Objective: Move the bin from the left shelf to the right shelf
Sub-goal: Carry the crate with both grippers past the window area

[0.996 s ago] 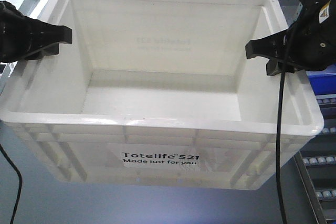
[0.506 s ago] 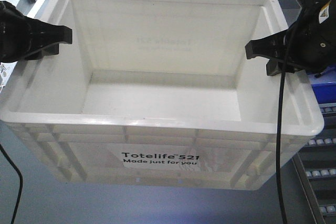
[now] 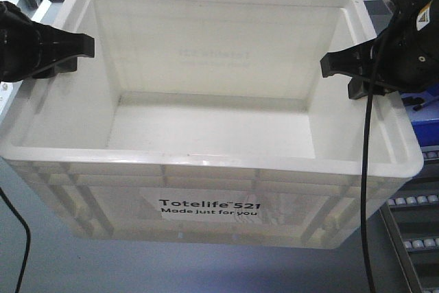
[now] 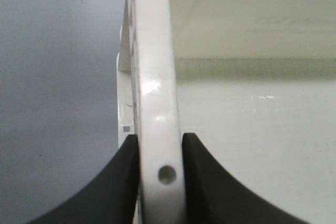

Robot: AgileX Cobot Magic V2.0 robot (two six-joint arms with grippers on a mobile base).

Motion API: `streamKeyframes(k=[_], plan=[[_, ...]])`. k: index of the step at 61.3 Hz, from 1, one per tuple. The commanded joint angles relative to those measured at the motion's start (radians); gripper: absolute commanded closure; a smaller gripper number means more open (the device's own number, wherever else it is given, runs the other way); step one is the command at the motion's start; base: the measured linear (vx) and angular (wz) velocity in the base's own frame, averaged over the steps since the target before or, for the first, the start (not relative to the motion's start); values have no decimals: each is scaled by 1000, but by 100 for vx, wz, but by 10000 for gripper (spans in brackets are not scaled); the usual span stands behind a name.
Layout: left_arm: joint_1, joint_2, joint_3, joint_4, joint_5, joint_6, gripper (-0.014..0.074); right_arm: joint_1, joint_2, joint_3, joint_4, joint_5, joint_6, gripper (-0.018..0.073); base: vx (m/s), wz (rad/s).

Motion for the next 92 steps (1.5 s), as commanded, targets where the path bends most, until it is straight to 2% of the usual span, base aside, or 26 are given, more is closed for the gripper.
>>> streamKeyframes(k=[1,92], plan=[[1,-35,-39,47,-107,17,497,-5,-43,-38,-60,-47,-27,536,10,1],[1,-35,-39,47,-107,17,497,-5,-43,-38,-56,-46,-27,536,11,0]])
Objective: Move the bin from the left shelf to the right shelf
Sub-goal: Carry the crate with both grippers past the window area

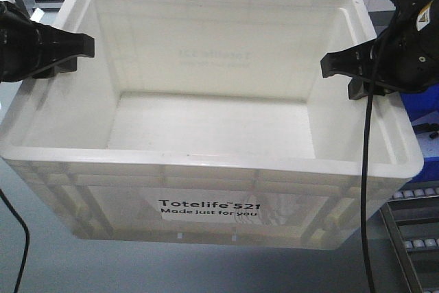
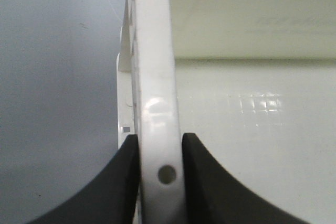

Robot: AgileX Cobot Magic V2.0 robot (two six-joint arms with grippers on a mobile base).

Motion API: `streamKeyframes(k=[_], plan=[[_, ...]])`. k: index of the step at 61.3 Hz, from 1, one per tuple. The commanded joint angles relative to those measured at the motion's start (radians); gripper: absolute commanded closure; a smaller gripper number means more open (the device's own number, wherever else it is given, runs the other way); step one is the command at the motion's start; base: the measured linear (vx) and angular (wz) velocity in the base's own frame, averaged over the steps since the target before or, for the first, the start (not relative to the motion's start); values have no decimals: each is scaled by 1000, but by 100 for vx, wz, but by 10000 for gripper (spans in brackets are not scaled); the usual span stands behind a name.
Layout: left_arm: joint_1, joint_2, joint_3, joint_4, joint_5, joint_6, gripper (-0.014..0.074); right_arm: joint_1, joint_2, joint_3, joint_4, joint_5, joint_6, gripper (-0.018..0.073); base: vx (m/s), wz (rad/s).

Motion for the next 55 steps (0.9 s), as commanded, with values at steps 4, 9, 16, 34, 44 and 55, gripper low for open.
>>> streamKeyframes(k=[4,9,16,34,44,55], plan=[[1,-35,-39,47,-107,17,497,-5,-43,-38,-57,-49,-27,536,14,-2],[1,-35,-39,47,-107,17,497,-5,-43,-38,-57,-49,-27,536,15,-2],[1,-35,-39,47,-107,17,497,-5,-43,-38,-57,-49,-27,536,16,0],[1,-35,-39,47,-107,17,497,-5,-43,-38,-57,-49,-27,536,20,0],[1,-35,-39,47,-107,17,497,-5,-43,-38,-57,-49,-27,536,21,-2],[1,-35,-39,47,-107,17,497,-5,-43,-38,-57,-49,-27,536,21,-1]])
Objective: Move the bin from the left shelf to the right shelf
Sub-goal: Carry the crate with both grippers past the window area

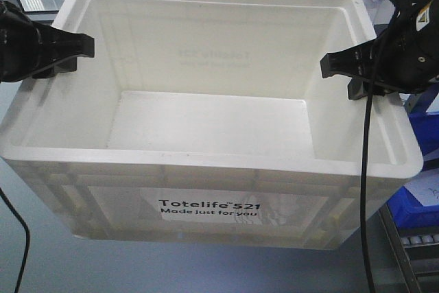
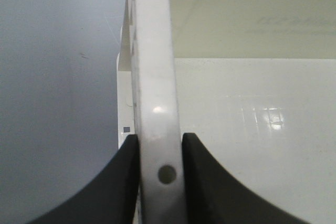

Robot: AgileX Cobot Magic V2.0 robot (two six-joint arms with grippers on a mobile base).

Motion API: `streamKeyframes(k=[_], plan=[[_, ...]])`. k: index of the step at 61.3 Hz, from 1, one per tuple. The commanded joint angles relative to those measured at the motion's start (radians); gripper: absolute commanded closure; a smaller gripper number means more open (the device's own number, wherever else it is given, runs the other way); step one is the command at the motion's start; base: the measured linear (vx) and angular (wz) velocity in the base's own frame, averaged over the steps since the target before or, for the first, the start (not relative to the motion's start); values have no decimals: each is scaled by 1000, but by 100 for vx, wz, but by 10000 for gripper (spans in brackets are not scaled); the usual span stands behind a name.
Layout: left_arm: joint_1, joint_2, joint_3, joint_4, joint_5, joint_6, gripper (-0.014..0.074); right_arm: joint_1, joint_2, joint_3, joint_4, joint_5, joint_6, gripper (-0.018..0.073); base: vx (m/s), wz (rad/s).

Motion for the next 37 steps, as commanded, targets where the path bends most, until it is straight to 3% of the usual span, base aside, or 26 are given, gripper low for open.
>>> streamKeyframes(k=[1,37], plan=[[1,-35,-39,47,-107,17,497,-5,-43,-38,-57,-49,-27,536,21,0],[1,-35,-39,47,-107,17,497,-5,-43,-38,-57,-49,-27,536,21,7]])
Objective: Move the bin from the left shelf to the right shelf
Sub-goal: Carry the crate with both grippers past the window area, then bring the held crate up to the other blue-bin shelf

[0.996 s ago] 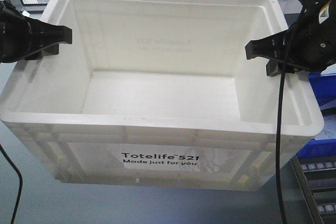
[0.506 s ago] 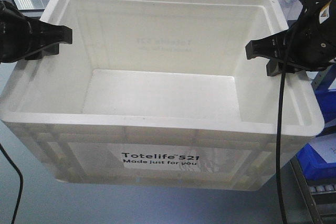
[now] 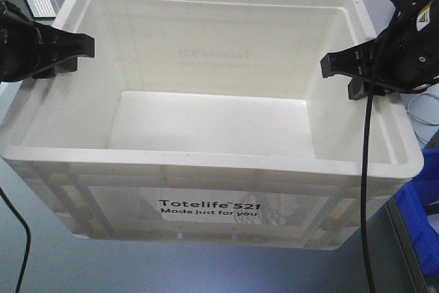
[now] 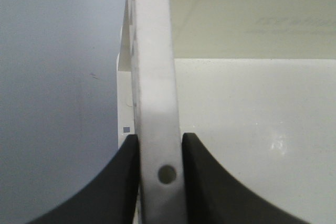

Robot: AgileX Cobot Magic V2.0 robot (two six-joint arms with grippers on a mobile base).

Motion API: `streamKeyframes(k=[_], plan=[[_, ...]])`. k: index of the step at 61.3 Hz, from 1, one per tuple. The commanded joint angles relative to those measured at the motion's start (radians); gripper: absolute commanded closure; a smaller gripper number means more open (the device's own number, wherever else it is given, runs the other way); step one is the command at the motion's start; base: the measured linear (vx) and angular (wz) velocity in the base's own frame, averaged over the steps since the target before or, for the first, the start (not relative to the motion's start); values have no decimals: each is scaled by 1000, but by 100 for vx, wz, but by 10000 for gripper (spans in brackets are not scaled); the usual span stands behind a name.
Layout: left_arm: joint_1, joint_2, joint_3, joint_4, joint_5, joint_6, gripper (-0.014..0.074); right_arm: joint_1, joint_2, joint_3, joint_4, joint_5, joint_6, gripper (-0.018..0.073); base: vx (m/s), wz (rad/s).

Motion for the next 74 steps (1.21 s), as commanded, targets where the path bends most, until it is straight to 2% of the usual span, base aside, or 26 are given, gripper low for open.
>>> streamKeyframes(k=[1,36,74], plan=[[1,-35,-39,47,-107,17,497,-5,-43,-38,-57,-49,-27,536,21,15],[1,-35,-39,47,-107,17,497,-5,-43,-38,-57,-49,-27,536,20,25],[1,-35,-39,47,-107,17,497,-5,-43,-38,-57,-49,-27,536,16,56]])
